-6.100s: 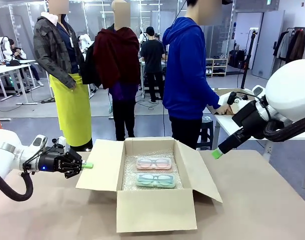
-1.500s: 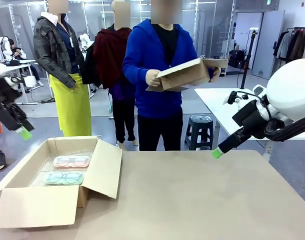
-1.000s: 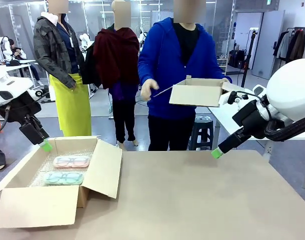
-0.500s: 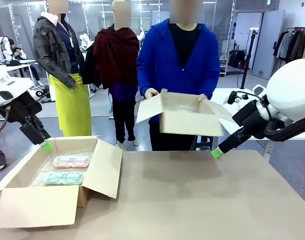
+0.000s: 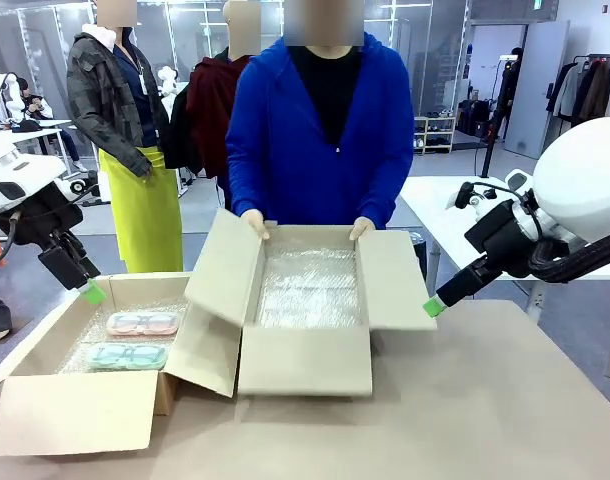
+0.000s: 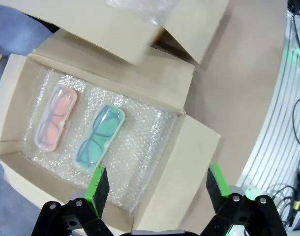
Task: Pack the glasses set securely to prepare it for shipping.
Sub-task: Position the Package Box on the left side of the table.
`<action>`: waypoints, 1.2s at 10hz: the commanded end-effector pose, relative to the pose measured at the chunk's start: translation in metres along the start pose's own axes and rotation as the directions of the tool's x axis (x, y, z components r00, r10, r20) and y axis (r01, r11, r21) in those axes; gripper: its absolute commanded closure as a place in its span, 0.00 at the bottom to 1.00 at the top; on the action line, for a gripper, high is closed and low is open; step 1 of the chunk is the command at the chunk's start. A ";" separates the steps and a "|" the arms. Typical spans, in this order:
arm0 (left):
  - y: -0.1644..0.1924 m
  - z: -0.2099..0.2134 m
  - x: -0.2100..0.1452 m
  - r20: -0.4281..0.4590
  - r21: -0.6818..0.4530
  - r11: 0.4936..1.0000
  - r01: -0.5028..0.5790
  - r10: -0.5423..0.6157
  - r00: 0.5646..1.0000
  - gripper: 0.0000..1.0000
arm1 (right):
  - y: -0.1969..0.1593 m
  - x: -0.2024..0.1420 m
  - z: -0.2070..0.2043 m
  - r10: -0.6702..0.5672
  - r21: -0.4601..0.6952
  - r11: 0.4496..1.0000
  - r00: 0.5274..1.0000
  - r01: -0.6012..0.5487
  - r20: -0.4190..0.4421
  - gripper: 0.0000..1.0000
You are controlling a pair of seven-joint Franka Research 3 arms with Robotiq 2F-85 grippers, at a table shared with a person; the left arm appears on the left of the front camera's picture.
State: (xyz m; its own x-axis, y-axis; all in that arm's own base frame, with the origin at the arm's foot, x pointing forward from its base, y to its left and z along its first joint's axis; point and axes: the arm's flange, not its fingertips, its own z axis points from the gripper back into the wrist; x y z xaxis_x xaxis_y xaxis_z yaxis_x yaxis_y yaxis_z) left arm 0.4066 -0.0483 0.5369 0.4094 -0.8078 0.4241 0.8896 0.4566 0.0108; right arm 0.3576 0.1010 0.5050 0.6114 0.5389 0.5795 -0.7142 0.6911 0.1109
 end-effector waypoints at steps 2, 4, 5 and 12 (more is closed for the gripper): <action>-0.002 0.003 0.000 -0.009 0.023 1.000 -0.003 0.003 1.000 0.00 | 0.003 -0.001 -0.002 -0.009 -0.011 1.000 1.000 0.009 -0.002 0.00; -0.002 0.003 0.000 -0.009 0.023 1.000 -0.003 0.003 1.000 0.00 | 0.003 -0.001 -0.002 -0.009 -0.011 1.000 1.000 0.009 -0.002 0.00; -0.002 0.003 0.000 -0.009 0.023 1.000 -0.003 0.003 1.000 0.00 | 0.003 -0.001 -0.002 -0.009 -0.011 1.000 1.000 0.009 -0.002 0.00; -0.002 0.003 0.000 -0.009 0.023 1.000 -0.003 0.003 1.000 0.00 | 0.003 -0.001 -0.002 -0.009 -0.011 1.000 1.000 0.009 -0.002 0.00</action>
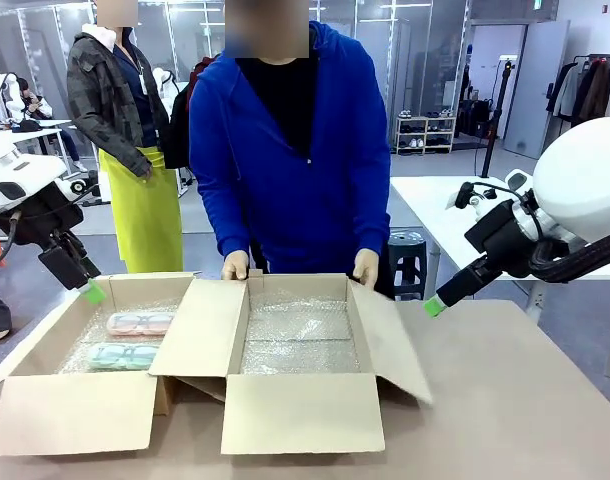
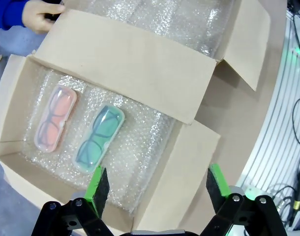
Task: Pack the glasses set securely to prepare it for shipping.
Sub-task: Position the Package Box on the left side of the table.
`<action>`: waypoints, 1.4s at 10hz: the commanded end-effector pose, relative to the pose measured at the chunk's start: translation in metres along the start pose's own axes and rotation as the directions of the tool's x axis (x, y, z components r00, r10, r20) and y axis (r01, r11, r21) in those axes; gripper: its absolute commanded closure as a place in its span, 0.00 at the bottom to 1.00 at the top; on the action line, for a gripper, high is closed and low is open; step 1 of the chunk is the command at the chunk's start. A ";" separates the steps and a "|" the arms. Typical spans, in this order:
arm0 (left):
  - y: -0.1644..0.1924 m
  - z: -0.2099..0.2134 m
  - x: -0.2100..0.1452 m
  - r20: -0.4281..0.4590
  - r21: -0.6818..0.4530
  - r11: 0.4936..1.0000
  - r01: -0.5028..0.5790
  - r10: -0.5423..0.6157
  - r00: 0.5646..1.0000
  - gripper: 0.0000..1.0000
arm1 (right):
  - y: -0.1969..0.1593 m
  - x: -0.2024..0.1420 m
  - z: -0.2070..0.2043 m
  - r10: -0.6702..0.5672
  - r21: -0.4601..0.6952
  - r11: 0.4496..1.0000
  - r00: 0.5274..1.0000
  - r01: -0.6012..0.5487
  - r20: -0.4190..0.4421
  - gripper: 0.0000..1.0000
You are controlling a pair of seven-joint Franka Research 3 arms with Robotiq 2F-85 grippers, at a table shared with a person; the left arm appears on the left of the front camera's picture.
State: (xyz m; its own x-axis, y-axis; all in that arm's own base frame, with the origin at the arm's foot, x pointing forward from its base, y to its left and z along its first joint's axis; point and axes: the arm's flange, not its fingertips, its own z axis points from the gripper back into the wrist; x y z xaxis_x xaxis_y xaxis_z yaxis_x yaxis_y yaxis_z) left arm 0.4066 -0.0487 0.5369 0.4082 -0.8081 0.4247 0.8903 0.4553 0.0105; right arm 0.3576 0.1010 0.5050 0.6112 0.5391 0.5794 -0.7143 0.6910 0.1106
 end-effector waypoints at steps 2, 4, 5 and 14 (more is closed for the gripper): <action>-0.001 0.004 0.000 -0.010 0.024 1.000 -0.004 0.004 1.000 0.00 | 0.003 -0.001 -0.002 -0.009 -0.011 1.000 1.000 0.009 -0.002 0.00; -0.001 0.004 0.000 -0.010 0.024 1.000 -0.004 0.004 1.000 0.00 | 0.003 -0.001 -0.002 -0.009 -0.011 1.000 1.000 0.009 -0.002 0.00; -0.001 0.004 0.000 -0.010 0.024 1.000 -0.004 0.004 1.000 0.00 | 0.003 -0.001 -0.002 -0.009 -0.011 1.000 1.000 0.009 -0.002 0.00; -0.001 0.004 0.000 -0.010 0.024 1.000 -0.004 0.004 1.000 0.00 | 0.003 -0.001 -0.002 -0.009 -0.011 1.000 1.000 0.009 -0.002 0.00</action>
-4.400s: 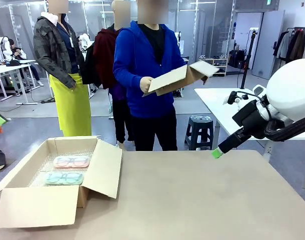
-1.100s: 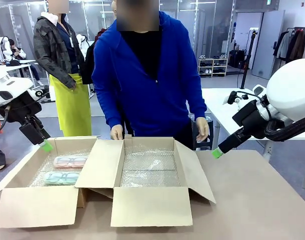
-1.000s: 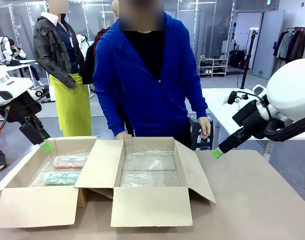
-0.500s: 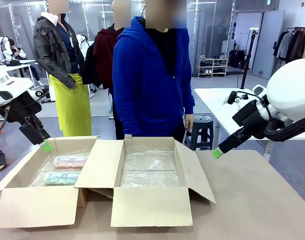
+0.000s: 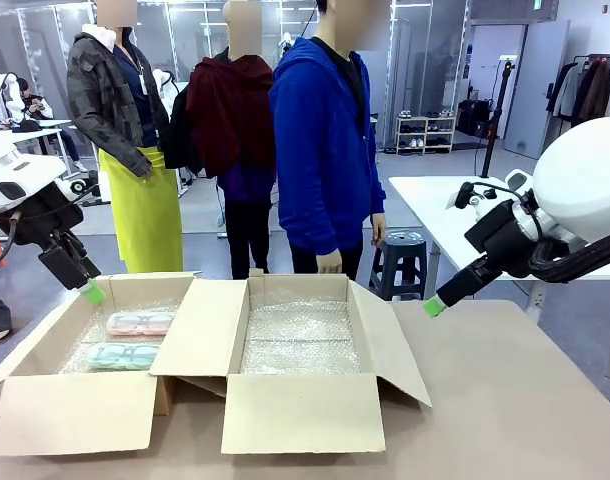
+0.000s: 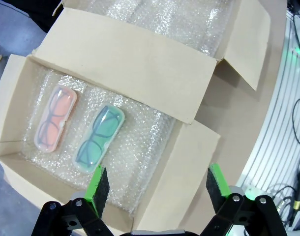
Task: Pack the glasses set securely to prepare it for shipping.
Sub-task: Position the Package Box on the left side of the table.
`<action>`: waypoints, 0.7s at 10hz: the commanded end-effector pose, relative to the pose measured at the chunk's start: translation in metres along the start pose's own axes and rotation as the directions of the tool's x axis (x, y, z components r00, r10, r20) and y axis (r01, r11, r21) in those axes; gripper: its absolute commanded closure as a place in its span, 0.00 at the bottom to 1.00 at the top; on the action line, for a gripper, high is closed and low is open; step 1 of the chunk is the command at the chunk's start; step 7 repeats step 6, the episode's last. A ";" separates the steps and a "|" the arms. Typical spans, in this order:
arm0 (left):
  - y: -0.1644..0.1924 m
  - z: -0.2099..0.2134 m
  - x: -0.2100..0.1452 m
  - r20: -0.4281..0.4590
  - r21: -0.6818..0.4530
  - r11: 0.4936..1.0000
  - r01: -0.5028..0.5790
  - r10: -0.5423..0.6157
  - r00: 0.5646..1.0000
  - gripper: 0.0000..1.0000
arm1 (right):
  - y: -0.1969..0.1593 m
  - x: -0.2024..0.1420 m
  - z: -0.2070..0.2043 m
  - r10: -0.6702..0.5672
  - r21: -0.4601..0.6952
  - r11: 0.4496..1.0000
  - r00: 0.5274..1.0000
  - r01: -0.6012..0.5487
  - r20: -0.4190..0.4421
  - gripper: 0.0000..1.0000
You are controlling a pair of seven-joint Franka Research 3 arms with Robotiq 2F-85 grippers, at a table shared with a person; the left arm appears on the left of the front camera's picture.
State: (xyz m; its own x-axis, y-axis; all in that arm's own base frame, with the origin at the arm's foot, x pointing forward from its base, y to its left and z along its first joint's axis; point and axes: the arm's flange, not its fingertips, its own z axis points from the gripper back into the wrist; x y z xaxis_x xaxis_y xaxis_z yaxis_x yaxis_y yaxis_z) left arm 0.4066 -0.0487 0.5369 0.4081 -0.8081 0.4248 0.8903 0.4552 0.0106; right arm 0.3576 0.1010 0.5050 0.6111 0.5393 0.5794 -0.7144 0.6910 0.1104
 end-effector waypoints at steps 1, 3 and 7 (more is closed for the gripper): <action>-0.001 0.004 0.000 -0.010 0.024 1.000 -0.004 0.004 1.000 0.00 | 0.003 -0.001 -0.002 -0.010 -0.011 1.000 1.000 0.010 -0.002 0.00; -0.001 0.004 0.000 -0.010 0.024 1.000 -0.004 0.004 1.000 0.00 | 0.003 -0.001 -0.002 -0.010 -0.011 1.000 1.000 0.010 -0.002 0.00; -0.001 0.004 0.000 -0.010 0.024 1.000 -0.004 0.004 1.000 0.00 | 0.003 -0.001 -0.002 -0.010 -0.011 1.000 1.000 0.010 -0.002 0.00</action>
